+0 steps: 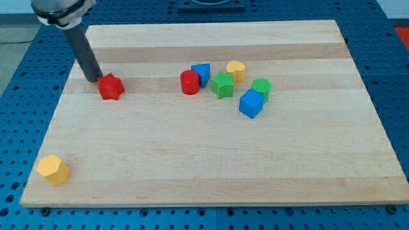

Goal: Move the red star towards the bottom left side of the red circle

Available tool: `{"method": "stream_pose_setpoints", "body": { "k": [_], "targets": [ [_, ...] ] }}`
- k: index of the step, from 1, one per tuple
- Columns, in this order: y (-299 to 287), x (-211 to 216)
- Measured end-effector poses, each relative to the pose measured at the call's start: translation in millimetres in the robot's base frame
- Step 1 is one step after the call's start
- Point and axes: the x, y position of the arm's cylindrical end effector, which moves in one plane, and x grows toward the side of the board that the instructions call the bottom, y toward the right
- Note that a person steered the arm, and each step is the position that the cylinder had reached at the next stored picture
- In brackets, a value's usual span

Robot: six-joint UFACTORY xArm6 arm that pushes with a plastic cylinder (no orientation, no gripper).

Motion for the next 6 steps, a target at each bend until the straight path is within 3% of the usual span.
{"method": "stream_pose_setpoints", "body": {
  "k": [2, 4, 5, 6],
  "targets": [
    [53, 76],
    [181, 93],
    [176, 105],
    [98, 146]
  ]
}}
